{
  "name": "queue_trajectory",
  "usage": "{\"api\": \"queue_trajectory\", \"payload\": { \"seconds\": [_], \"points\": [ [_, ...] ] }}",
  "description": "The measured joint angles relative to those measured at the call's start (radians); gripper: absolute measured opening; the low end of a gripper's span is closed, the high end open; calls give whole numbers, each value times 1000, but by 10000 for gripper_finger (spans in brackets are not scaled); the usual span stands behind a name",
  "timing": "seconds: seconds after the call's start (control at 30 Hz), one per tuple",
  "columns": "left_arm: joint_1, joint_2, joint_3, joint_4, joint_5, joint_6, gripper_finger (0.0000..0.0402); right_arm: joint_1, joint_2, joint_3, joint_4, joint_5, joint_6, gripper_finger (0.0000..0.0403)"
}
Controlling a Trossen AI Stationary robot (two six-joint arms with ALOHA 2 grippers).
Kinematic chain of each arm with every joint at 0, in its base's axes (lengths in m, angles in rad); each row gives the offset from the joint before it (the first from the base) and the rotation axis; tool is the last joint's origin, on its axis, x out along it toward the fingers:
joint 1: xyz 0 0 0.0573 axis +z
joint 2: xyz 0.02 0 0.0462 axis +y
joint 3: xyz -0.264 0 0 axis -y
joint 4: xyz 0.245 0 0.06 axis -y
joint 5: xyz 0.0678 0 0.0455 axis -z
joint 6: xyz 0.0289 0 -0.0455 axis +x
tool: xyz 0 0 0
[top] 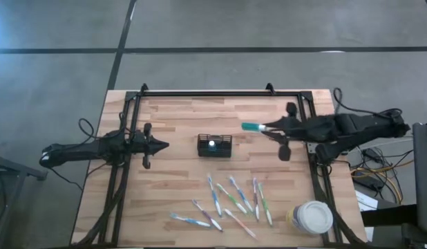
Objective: Pick & Place toothbrushing station
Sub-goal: Put the blue mouthwash into the black wire organizer
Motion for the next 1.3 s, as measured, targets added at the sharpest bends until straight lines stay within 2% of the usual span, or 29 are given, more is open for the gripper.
{"api": "queue_trajectory", "payload": {
  "seconds": [0.13,0.27,0.47,0.57,0.8,1.03,1.3],
  "points": [
    [0,0,0,0,0,1,9,-43,194,226,-201,-80,-22,84],
    [0,0,0,0,0,5,9,-93,367,421,-323,-165,-90,84],
    [0,0,0,0,0,7,9,-163,575,629,-468,-311,-280,84],
    [0,0,0,-1,1,8,9,-186,648,693,-503,-362,-364,84],
    [0,0,0,-2,2,20,9,-200,786,813,-572,-385,-542,84],
    [0,1,0,-2,3,22,9,-212,916,919,-683,-388,-625,84],
    [0,10,0,-3,4,21,9,-233,1023,983,-687,-397,-706,84]
  ]
}}
